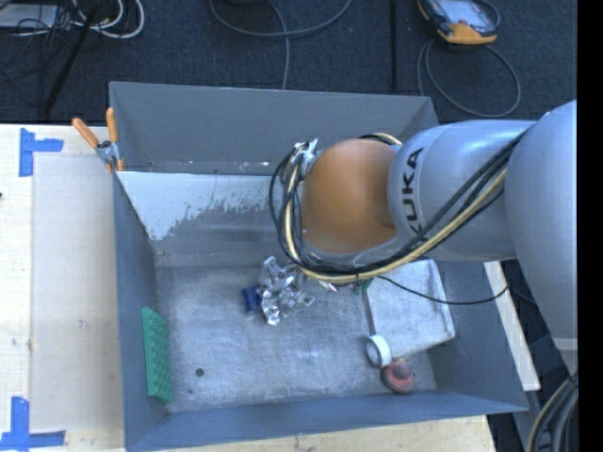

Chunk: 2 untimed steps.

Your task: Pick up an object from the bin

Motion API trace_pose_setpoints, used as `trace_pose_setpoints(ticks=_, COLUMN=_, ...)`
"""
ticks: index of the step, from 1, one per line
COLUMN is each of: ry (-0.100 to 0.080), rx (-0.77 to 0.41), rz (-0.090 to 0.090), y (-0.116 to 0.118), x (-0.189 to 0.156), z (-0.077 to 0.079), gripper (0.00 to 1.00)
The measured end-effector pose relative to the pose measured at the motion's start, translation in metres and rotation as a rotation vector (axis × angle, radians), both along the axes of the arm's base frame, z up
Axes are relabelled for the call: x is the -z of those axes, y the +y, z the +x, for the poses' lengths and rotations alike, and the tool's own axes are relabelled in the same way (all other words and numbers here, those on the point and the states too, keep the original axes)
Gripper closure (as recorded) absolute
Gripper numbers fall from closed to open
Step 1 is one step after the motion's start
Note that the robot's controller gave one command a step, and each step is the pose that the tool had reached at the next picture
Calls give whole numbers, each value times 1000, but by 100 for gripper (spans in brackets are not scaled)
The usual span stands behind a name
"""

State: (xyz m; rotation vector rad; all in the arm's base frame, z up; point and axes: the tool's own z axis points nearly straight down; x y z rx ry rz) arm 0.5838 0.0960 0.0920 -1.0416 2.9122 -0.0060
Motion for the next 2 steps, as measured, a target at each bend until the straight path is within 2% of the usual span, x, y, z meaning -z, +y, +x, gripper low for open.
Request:
trace_pose_setpoints(ticks=1, ry=0, rx=0, rz=0, y=0, x=0, z=0, gripper=100)
trace_pose_setpoints(ticks=2, ry=43, rx=7, rz=-11, y=1, x=-21, z=1, gripper=100)
